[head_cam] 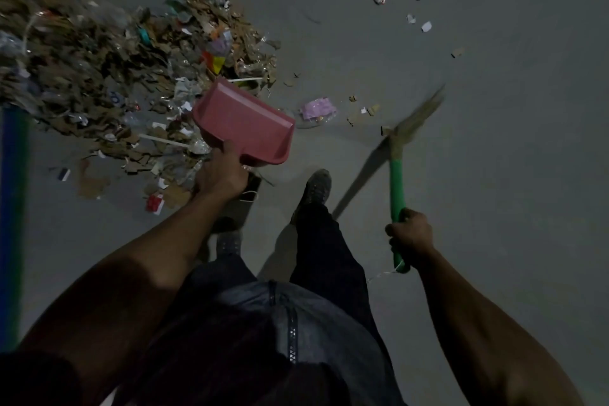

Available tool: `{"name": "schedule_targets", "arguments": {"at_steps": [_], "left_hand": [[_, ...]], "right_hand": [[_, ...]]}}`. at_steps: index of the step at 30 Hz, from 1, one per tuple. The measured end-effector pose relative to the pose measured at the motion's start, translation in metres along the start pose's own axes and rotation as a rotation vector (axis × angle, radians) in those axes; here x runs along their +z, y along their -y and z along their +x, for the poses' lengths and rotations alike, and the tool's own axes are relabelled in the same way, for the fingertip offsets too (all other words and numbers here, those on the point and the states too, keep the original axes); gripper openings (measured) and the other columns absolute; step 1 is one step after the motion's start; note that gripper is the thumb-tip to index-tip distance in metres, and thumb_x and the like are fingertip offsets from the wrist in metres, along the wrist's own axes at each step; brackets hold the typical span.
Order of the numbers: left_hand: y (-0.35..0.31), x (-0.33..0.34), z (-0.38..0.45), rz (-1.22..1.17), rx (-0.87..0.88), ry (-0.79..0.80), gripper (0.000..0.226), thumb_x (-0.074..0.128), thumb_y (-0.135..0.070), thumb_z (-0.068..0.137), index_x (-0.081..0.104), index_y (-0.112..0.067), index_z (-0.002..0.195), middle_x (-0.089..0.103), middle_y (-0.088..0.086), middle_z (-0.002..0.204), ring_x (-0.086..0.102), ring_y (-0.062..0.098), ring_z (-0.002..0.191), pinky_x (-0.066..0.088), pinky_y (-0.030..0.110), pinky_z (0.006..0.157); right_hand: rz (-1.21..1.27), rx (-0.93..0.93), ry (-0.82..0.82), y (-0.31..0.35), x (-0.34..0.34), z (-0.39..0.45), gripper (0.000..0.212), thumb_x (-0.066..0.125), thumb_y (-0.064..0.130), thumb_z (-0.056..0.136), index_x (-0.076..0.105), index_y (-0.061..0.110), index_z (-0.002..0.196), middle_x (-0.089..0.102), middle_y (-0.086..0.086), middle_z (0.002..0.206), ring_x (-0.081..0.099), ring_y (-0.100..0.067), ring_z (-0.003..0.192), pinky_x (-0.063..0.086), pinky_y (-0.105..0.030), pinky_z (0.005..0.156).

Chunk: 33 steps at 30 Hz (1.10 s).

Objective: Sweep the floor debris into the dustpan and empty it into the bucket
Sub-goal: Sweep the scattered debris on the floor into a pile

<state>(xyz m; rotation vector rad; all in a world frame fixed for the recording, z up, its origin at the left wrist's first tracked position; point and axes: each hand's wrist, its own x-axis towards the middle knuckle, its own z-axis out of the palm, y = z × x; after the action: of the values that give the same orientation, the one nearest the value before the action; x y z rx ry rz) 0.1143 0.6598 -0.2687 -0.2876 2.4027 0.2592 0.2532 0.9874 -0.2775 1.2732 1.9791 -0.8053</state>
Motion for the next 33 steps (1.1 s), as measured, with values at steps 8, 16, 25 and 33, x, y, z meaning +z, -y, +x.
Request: {"name": "schedule_targets", "arguments": {"at_steps": [8,16,25,33], "left_hand": [[0.002,0.008,0.009,0.011,-0.007,0.002,0.045,0.05,-0.013,0.088,0.033,-0.012,0.13,0.048,0.025,0.122,0.053,0.047,0.108,0.043,0.05,0.086],[-0.033,0.002,0.021,0.063,-0.035,0.033,0.047,0.051,-0.015,0.086,0.033,-0.013,0.129,0.047,0.024,0.124,0.052,0.046,0.111,0.043,0.05,0.087],[-0.094,-0.006,0.044,0.034,0.018,-0.019,0.039,0.046,-0.014,0.087,0.035,-0.013,0.124,0.05,0.022,0.119,0.054,0.045,0.106,0.042,0.049,0.08],[-0.152,-0.01,0.079,-0.005,0.04,-0.066,0.034,0.044,-0.013,0.089,0.038,-0.015,0.122,0.05,0.019,0.121,0.055,0.043,0.105,0.044,0.049,0.082]], "right_hand": [[-0.387,-0.458,0.208,0.08,0.048,0.004,0.046,0.063,0.007,0.075,0.061,0.012,0.121,0.069,-0.016,0.103,0.068,-0.035,0.09,0.058,-0.039,0.076],[-0.146,-0.565,0.075,0.089,0.011,0.021,0.073,0.063,0.004,0.074,0.046,0.014,0.144,0.065,-0.015,0.125,0.066,-0.032,0.101,0.054,-0.033,0.084],[0.243,-0.211,-0.19,0.085,-0.054,0.099,0.076,0.062,0.005,0.078,0.038,0.019,0.148,0.065,-0.016,0.115,0.068,-0.037,0.092,0.058,-0.052,0.078],[0.358,0.05,-0.245,0.111,-0.113,0.201,0.027,0.064,0.005,0.08,0.056,-0.003,0.105,0.066,-0.027,0.101,0.068,-0.035,0.074,0.058,-0.041,0.064]]}}
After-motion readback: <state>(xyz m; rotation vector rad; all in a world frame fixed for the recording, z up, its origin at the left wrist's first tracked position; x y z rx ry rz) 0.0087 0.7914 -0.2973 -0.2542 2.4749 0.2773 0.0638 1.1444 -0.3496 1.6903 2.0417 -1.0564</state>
